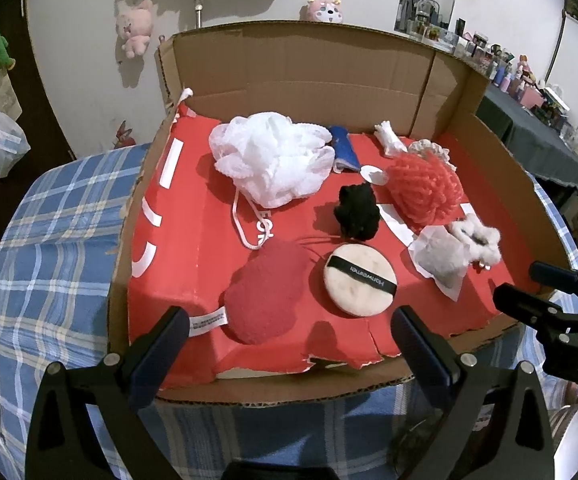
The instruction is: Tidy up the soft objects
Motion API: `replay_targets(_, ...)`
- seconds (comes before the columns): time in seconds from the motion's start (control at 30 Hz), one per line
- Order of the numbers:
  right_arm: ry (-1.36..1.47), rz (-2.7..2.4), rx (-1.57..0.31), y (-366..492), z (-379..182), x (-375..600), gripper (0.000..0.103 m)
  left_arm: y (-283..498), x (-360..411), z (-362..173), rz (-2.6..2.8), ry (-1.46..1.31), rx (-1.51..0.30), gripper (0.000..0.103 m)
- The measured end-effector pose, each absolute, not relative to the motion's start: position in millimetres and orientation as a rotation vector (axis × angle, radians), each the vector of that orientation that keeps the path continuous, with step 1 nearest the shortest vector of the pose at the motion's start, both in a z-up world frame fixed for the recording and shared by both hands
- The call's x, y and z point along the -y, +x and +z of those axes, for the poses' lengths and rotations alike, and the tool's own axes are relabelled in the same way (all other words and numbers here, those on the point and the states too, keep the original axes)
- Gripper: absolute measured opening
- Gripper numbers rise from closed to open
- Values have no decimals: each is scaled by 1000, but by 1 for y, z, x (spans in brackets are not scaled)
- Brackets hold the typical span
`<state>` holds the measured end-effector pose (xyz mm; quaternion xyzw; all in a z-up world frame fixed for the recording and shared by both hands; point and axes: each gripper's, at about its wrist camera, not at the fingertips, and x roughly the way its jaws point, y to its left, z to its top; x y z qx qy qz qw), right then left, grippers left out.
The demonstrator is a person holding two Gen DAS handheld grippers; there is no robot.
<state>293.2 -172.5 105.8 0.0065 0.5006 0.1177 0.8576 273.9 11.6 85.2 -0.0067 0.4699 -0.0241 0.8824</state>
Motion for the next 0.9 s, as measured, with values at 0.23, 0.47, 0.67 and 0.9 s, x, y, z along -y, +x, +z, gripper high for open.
replay_targets(0.23, 15, 248, -1053, 294, 105, 172, 81, 274, -10, 85, -49, -6, -977, 103)
replay_targets(0.47, 17, 248, -1059, 294, 104, 173, 81, 275, -12, 84, -53, -17, -984, 103)
replay_targets(0.67, 22, 249, -1063, 294, 103, 174, 81, 274, -10, 84, -49, -5, -982, 102)
replay_targets(0.9, 23, 249, -1063, 294, 103, 174, 81, 275, -10, 84, -51, 1, -984, 102)
